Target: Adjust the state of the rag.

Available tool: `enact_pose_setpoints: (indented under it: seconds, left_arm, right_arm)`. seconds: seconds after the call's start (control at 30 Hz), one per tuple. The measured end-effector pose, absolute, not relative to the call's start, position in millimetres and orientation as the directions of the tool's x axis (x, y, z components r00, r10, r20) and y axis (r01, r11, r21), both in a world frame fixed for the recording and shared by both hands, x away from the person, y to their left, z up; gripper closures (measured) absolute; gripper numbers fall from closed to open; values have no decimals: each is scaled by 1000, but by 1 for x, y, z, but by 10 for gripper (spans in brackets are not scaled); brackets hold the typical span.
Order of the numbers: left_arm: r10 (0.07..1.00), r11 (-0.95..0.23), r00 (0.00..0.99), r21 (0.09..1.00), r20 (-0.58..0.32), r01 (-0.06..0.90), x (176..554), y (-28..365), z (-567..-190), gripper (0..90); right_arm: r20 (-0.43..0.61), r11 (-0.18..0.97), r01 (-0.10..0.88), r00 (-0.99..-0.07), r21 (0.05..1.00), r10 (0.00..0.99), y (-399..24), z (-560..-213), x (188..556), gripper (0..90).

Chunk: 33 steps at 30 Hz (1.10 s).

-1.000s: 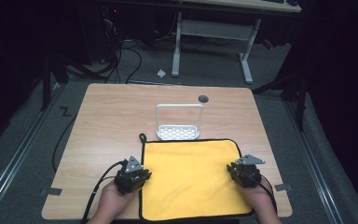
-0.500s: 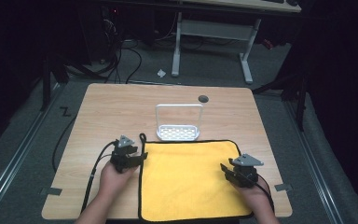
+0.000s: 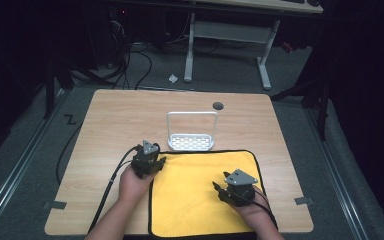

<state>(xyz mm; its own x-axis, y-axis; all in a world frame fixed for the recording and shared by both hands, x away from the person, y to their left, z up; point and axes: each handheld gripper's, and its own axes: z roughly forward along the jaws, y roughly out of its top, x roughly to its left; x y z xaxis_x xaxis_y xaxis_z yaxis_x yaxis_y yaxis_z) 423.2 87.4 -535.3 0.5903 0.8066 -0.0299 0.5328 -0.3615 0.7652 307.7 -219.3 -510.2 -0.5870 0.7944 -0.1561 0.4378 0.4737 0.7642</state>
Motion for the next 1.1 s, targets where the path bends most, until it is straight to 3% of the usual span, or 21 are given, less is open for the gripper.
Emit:
enact_pose_setpoints:
  seconds: [0.13, 0.23, 0.37, 0.53, 1.1]
  left_arm:
    - [786, -362, 616, 769, -51, 526, 423, 89, -536, 732]
    - [781, -305, 609, 766, -139, 566, 428, 95, -536, 802]
    - [760, -221, 589, 744, -273, 630, 434, 107, -539, 814]
    - [753, -207, 586, 738, -299, 643, 435, 109, -539, 814]
    - [751, -198, 583, 737, -310, 646, 436, 110, -540, 805]
  right_arm:
    - [-149, 479, 425, -609, 768, 779, -208, -510, 308, 450]
    - [-122, 470, 422, -629, 775, 767, -197, -508, 309, 449]
    - [-121, 490, 411, -659, 769, 742, -181, -507, 309, 477]
    - [-135, 526, 391, -693, 755, 708, -155, -505, 308, 504]
    - [-86, 605, 332, -826, 724, 557, -68, -515, 299, 436]
